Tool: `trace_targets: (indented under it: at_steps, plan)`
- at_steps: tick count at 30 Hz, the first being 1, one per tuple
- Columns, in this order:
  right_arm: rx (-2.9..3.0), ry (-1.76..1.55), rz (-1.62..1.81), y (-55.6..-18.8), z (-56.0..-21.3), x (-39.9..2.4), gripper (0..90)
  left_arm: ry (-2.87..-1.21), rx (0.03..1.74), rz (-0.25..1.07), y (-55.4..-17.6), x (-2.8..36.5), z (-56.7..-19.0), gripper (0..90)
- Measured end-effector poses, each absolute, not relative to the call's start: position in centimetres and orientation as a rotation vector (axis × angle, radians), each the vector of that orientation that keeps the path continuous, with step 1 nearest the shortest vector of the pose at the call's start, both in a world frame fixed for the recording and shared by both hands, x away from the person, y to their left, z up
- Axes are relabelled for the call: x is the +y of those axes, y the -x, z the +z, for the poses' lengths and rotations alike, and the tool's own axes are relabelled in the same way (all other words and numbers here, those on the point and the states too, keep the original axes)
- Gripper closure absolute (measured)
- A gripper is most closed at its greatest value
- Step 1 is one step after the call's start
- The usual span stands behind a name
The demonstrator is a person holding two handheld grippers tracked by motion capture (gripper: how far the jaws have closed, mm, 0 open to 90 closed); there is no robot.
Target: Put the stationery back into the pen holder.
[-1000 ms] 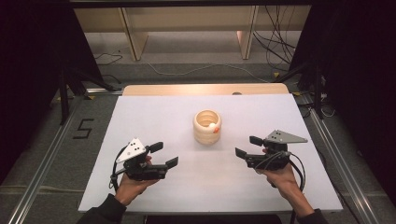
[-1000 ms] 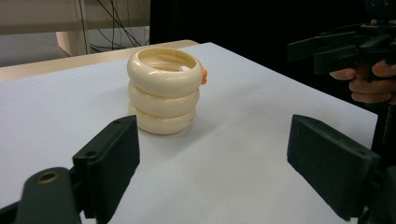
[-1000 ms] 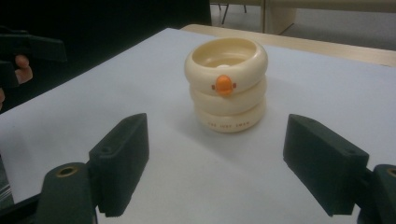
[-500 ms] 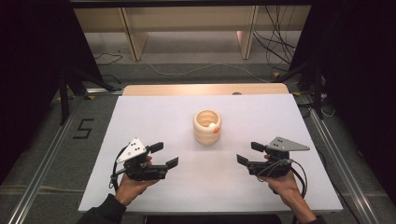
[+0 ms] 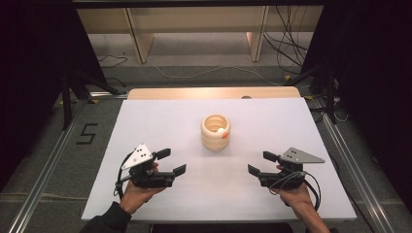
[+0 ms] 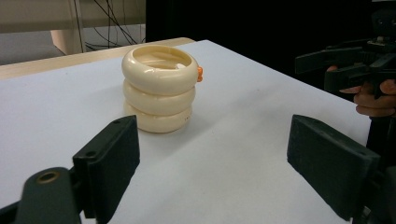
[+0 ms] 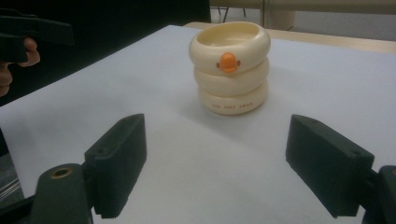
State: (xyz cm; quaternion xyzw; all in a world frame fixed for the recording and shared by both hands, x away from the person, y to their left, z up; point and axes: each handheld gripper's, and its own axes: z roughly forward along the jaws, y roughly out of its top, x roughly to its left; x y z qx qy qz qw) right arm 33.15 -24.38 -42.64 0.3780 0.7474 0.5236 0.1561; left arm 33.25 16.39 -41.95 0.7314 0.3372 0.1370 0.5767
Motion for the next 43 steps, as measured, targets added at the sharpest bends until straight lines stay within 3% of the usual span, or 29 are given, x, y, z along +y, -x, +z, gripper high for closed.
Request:
trace_targets:
  at_steps: [43]
  plan:
    - [2.099, -1.103, 1.494, -32.2, -43.8, -25.2, 21.0, -1.726, 0.785, 0.304, -33.3, 16.2, -42.1, 16.6]
